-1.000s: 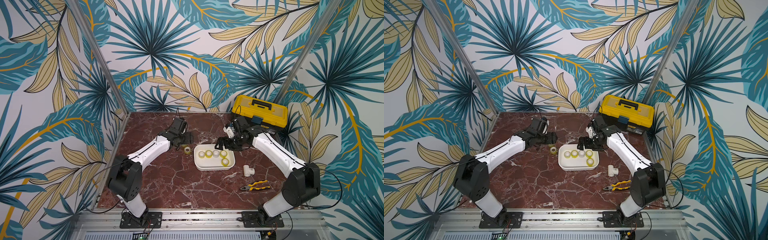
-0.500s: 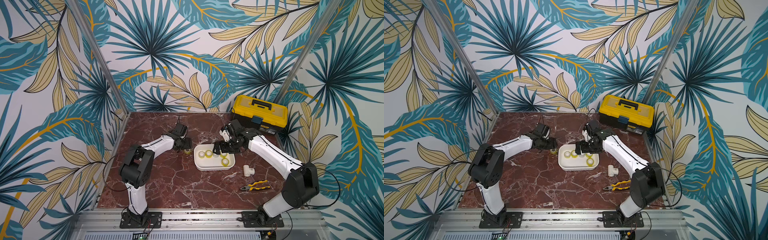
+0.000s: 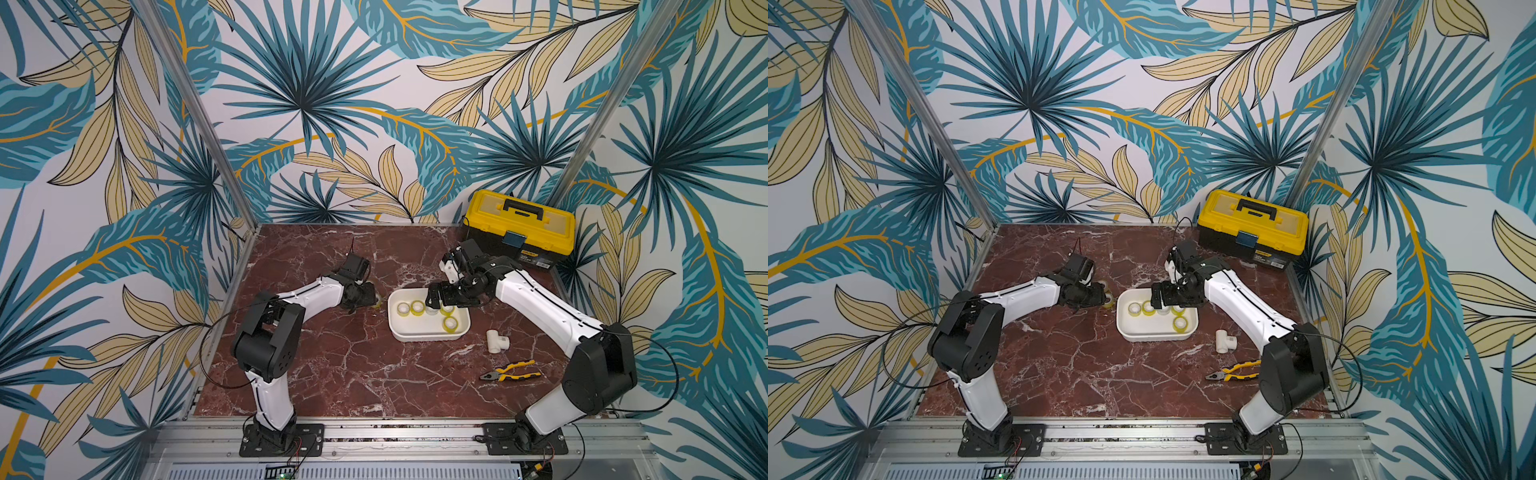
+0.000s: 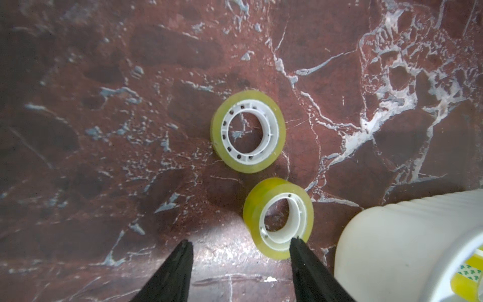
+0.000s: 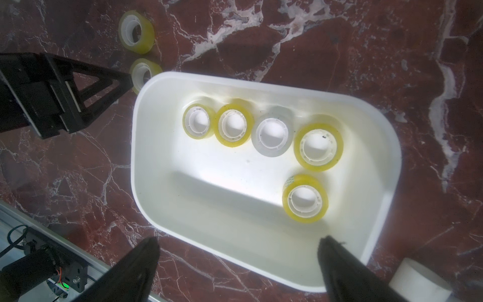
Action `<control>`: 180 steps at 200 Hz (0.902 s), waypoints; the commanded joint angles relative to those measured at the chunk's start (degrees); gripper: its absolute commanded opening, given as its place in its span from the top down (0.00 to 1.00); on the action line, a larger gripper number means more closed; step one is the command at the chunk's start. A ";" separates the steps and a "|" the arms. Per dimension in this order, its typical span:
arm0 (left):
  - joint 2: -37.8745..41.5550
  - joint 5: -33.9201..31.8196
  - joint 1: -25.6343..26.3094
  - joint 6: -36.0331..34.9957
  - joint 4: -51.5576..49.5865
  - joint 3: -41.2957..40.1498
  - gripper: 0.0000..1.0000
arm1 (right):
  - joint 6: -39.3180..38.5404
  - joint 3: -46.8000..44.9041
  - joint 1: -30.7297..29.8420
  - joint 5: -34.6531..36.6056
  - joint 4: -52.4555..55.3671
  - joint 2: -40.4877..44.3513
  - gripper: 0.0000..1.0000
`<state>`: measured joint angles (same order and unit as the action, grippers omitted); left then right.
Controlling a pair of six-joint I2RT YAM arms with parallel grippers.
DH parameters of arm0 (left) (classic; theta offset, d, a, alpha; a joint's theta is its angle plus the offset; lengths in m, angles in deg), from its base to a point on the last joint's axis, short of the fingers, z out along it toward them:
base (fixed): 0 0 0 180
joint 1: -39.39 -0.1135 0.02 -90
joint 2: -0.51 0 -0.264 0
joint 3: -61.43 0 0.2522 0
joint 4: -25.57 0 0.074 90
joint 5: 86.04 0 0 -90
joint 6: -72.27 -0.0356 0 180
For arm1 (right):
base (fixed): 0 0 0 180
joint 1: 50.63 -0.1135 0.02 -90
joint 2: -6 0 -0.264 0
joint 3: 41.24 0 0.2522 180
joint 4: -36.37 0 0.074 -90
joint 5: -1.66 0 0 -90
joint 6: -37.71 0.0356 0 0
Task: Put the transparent tape into the storage box
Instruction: Pick up the tape at the center of the board.
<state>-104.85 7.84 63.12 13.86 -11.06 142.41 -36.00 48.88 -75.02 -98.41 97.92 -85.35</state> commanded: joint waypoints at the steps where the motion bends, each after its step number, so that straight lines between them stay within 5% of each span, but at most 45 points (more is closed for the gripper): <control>1: -0.57 0.23 -0.26 0.93 2.58 -0.74 0.36 | 0.69 0.09 -0.07 0.74 -0.50 -0.94 0.00; 114: -4.19 -0.17 0.25 1.32 4.09 -1.75 0.43 | 1.37 -0.02 -0.14 0.92 -0.45 -0.96 0.00; 180: -7.26 -1.73 1.48 -0.01 0.68 1.20 0.72 | 1.44 0.21 -0.09 2.08 -0.24 -0.32 0.00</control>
<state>-109.99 6.75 63.99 14.74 -6.56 143.94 -35.12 48.90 -75.02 -97.51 97.92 -85.35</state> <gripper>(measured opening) 0.305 0.994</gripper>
